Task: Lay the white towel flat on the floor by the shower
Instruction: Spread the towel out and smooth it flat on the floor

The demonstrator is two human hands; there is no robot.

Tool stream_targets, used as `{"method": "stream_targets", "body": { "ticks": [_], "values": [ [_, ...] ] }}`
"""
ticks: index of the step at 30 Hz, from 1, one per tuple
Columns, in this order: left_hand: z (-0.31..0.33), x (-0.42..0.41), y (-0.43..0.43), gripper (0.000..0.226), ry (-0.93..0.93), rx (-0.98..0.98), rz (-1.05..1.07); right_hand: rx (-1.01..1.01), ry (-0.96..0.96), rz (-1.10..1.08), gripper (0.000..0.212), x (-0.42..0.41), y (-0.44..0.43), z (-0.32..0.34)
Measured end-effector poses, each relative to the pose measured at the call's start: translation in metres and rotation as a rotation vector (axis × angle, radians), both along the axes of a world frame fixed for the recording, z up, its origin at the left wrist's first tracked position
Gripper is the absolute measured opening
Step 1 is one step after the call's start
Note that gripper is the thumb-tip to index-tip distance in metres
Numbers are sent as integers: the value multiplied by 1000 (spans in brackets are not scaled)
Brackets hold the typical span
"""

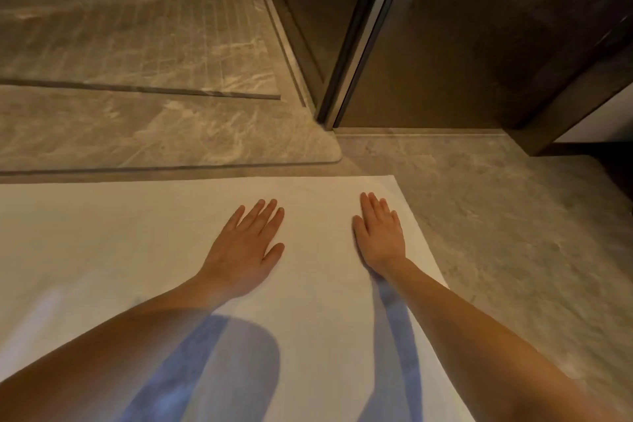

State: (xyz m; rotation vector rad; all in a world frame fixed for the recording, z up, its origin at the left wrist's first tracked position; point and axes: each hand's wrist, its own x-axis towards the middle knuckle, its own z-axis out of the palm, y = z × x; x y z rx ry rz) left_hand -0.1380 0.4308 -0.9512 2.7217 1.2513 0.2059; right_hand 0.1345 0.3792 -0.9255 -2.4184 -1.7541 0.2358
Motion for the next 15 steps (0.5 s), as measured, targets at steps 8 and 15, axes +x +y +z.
{"method": "stream_targets", "body": {
  "ticks": [8,15],
  "values": [
    [-1,0,1,68,-16,-3,6,30,62,466,52,-51,31,-6],
    [-1,-1,1,67,-44,-9,1,-4,-4,82,55,40,32,-3]
  ]
}}
